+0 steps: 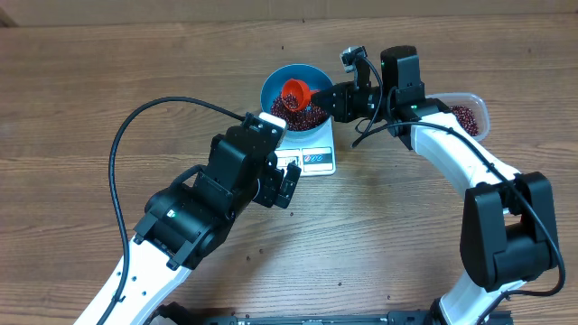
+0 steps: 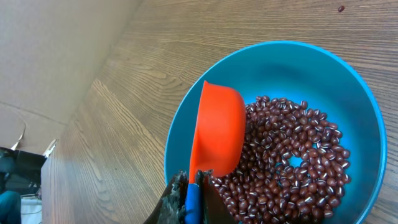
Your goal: Scoop item into bowl and weigh 150g on scale
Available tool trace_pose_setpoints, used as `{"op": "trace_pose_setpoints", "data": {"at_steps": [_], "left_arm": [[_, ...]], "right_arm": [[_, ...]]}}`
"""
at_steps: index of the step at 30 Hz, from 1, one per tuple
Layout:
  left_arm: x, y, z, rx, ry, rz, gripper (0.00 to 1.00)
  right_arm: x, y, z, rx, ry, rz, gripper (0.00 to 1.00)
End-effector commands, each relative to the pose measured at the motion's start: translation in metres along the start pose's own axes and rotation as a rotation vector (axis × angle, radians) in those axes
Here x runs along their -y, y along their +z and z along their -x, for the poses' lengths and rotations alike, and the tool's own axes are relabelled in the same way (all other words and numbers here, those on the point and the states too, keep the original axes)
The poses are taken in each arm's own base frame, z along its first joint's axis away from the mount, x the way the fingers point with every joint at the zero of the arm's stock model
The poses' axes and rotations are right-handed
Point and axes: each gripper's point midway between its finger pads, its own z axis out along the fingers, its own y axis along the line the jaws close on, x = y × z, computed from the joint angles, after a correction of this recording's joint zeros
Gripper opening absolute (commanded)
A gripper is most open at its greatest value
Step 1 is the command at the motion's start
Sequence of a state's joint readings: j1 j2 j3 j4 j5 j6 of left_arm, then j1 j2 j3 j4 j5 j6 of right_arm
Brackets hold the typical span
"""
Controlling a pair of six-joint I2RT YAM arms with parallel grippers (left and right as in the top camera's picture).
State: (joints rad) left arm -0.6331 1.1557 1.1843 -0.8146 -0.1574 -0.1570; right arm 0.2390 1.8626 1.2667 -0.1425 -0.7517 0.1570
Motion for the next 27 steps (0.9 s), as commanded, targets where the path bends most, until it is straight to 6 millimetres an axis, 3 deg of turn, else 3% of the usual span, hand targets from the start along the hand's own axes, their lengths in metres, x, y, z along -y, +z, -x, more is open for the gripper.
{"op": "trace_pose_setpoints", "data": {"at_steps": [1, 8, 15, 23, 25, 27], "left_arm": [[-0.003, -0.006, 0.005, 0.025, -0.014, 0.005, 1.00], [-0.003, -0.006, 0.005, 0.025, -0.014, 0.005, 1.00], [-0.003, -0.006, 0.005, 0.024, -0.014, 0.006, 1.00], [-0.003, -0.006, 0.005, 0.025, -0.014, 0.005, 1.00], [-0.003, -0.006, 0.005, 0.025, -0.014, 0.005, 0.99], [-0.003, -0.006, 0.005, 0.025, -0.014, 0.005, 1.00]], "right_arm": [[0.000, 0.002, 0.001, 0.001, -0.013, 0.009, 0.04], [0.001, 0.002, -0.003, -0.010, -0.184, 0.008, 0.04], [-0.002, 0.004, -0.006, -0.022, -0.126, 0.012, 0.04], [0.022, -0.002, 0.004, 0.013, -0.127, -0.099, 0.04], [0.011, -0.001, 0.003, 0.010, -0.133, -0.038, 0.04], [0.022, -0.002, 0.002, 0.006, -0.163, -0.101, 0.04]]}}
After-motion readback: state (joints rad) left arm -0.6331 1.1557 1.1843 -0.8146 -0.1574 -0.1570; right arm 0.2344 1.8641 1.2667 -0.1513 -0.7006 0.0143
